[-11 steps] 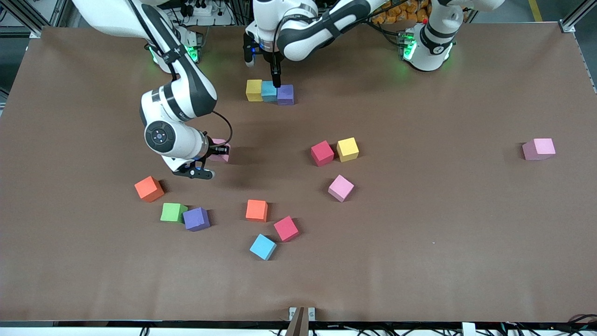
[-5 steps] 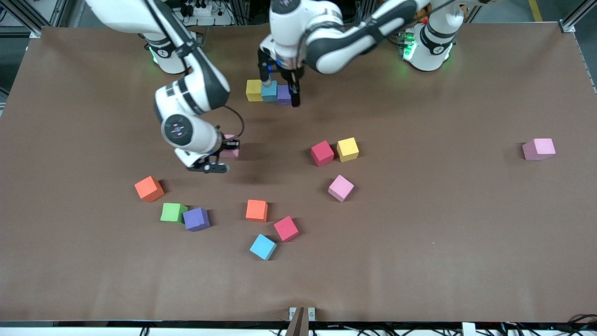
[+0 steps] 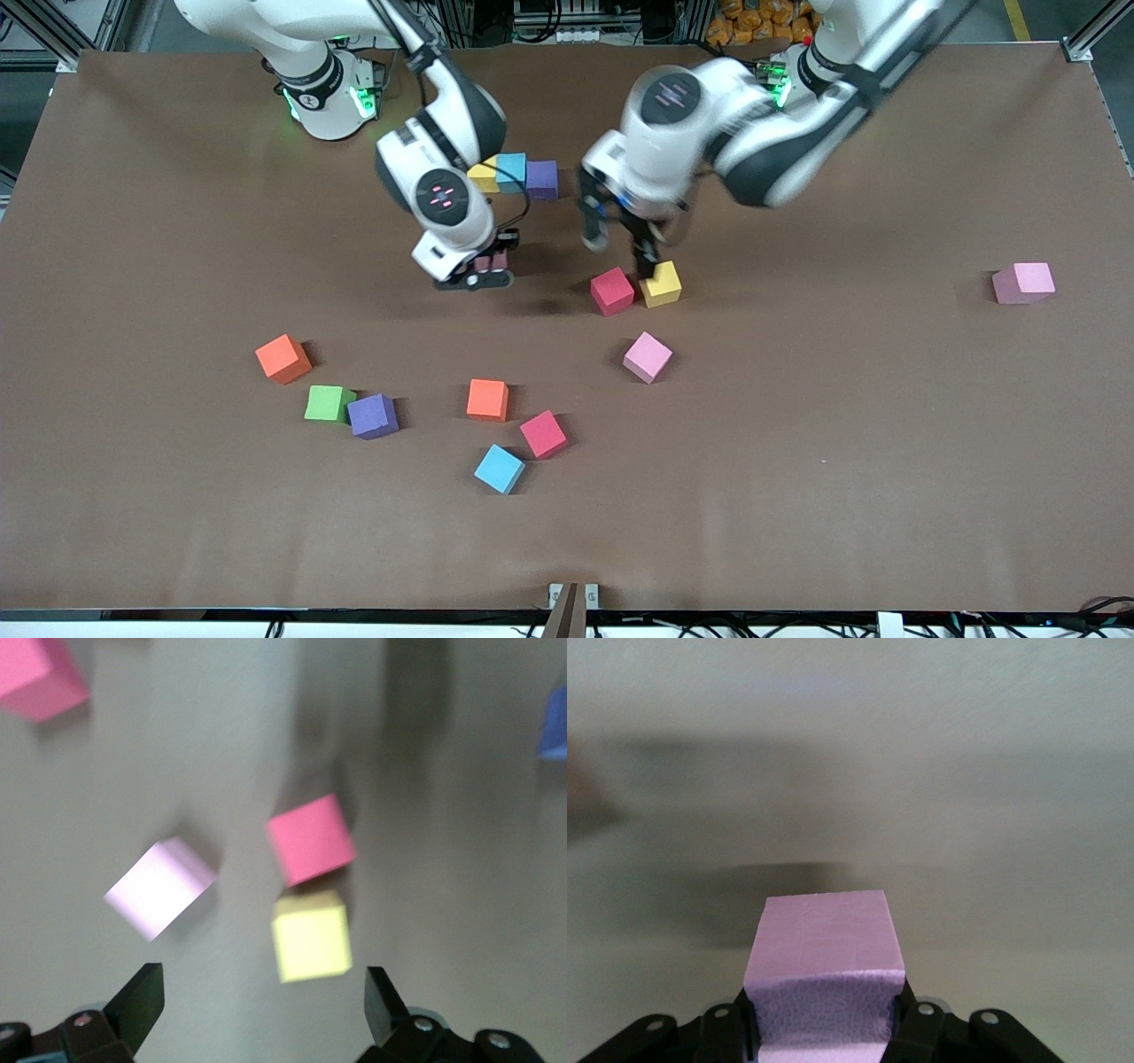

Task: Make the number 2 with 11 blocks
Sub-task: 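Release purple and raise the left gripper while the right carries pink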

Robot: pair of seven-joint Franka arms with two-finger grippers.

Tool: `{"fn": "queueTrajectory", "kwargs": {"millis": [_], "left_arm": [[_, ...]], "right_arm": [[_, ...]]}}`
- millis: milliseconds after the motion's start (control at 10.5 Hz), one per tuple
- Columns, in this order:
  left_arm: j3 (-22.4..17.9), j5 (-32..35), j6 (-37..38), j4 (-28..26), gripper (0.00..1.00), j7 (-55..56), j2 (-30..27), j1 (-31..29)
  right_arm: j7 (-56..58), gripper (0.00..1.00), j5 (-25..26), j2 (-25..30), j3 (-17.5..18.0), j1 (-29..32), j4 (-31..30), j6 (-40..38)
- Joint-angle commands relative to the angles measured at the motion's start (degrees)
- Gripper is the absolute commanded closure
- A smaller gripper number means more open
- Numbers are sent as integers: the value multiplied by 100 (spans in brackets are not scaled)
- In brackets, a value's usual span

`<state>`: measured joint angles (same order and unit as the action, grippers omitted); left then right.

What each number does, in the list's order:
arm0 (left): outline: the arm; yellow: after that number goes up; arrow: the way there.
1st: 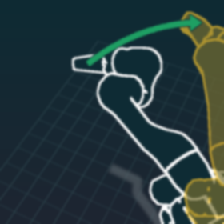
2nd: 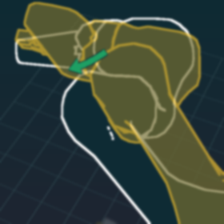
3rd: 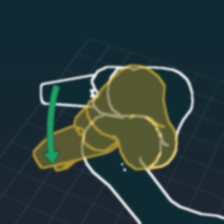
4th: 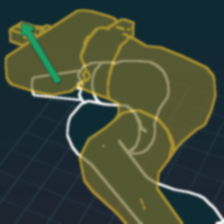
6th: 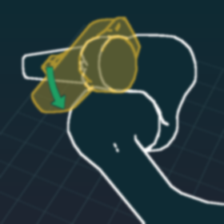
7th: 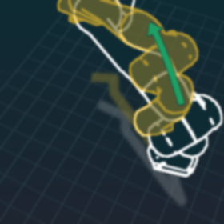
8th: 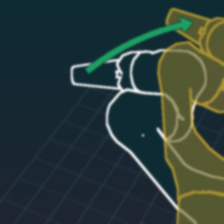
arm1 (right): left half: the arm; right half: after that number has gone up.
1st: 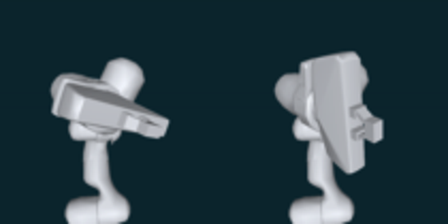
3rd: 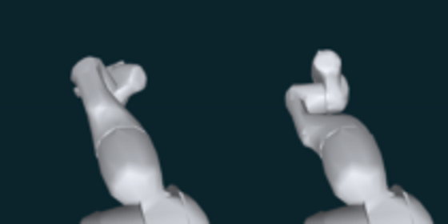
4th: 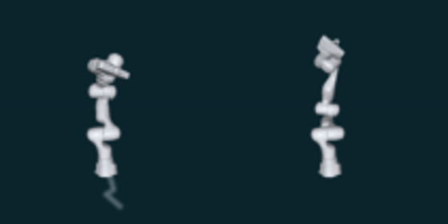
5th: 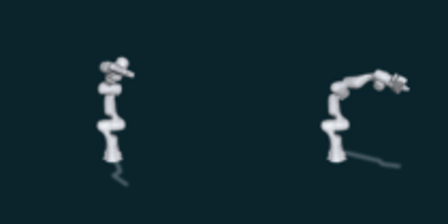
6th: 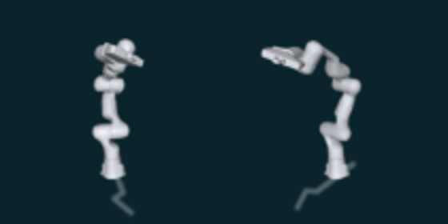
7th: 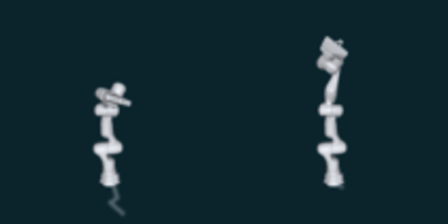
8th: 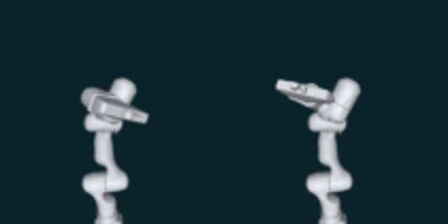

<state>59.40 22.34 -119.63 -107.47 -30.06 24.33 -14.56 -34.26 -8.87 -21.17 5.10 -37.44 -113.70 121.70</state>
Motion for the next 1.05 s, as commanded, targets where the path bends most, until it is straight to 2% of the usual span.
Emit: {"fn": "queueTrajectory", "kwargs": {"millis": [0, 190, 476, 666, 951], "left_arm": [[-620, -624, 27, 304, 0, -754, -314, -3], [-1200, -977, 27, 507, 0, -781, -420, 41], [-1729, -855, -43, 517, 0, -1026, -455, -12], [-1792, -863, -34, 674, 0, -1833, -429, -109], [-1792, -951, -17, 684, 0, -1907, -464, -109]], "right_arm": [[-850, 100, -27, -448, -281, -858, 445, -23], [-1178, 100, -62, -493, -282, -1054, 428, 91], [-1460, 100, -71, -677, -282, -1265, 393, 301], [-1495, 100, -71, -704, -282, -1309, 332, 354], [-1714, 100, -62, -687, -256, -1450, 77, 618]]}}
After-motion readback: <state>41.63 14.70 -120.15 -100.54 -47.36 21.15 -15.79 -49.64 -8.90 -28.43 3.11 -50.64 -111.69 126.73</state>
